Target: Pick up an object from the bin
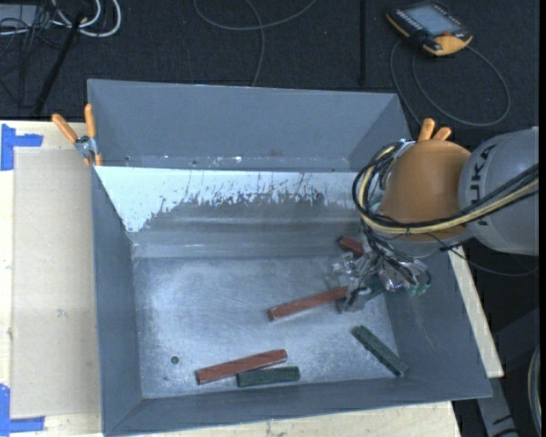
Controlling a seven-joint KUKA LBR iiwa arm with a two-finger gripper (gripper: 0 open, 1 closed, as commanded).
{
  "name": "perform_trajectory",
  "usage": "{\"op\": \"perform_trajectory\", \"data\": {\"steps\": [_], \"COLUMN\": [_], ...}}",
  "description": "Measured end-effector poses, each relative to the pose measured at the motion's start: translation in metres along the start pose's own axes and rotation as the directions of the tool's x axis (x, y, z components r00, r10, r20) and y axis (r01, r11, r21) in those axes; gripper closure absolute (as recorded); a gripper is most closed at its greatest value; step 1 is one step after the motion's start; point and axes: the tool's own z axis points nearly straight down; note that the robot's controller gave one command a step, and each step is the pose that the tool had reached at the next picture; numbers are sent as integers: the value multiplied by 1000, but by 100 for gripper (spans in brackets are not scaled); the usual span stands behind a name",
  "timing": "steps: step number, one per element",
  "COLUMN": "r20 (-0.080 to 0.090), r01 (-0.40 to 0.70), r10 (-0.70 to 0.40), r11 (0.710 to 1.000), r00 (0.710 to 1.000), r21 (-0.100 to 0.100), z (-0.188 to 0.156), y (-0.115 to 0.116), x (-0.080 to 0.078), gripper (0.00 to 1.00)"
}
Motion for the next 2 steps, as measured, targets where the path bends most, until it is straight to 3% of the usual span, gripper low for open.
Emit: {"op": "perform_trajectory", "data": {"steps": [1, 2], "r20": [-2, -1], "r01": [-93, 65], "r10": [93, -65], "r11": [996, 998], "r00": [996, 998], "r21": [2, -2], "z": [0, -14], "y": [15, -11], "x": [-2, 10], "gripper": [100, 100]}}
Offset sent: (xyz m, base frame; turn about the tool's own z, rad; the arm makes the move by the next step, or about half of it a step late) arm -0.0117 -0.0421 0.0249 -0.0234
